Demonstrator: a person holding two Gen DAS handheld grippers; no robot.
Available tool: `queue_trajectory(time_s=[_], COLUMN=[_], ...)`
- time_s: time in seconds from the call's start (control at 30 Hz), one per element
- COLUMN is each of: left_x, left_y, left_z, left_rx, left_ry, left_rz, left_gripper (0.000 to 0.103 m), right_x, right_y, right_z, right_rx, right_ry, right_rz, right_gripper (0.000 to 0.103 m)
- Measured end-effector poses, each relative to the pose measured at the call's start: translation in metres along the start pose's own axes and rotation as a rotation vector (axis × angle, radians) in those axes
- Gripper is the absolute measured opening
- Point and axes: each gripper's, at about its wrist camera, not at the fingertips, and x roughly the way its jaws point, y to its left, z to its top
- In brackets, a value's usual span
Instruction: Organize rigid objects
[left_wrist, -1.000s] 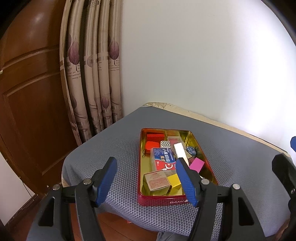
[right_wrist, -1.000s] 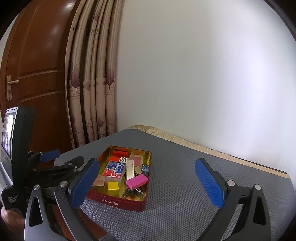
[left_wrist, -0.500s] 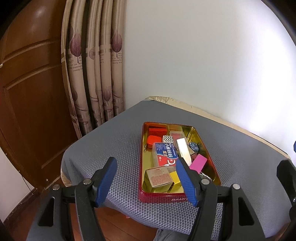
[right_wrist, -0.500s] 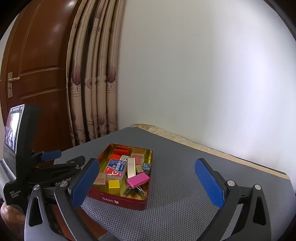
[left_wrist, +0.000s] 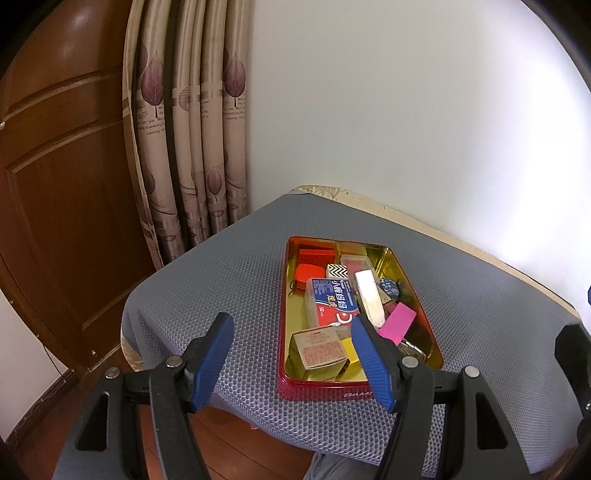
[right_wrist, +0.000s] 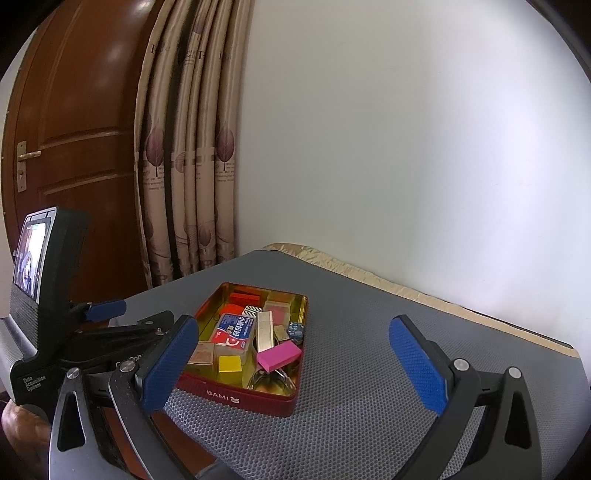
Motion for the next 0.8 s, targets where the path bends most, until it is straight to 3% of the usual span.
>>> queue_trajectory(time_s=[0.8], left_x=[0.0017], left_y=[-0.0045], left_z=[-0.0022], left_rx=[0.014], left_ry=[0.001], left_rz=[0.006], left_gripper=[0.068], right_x=[0.0011], right_y=[-0.0019], right_z=[-0.0022], right_rx=[-0.003], right_ry=[0.001], right_rz=[0.012], right_gripper=[0.102])
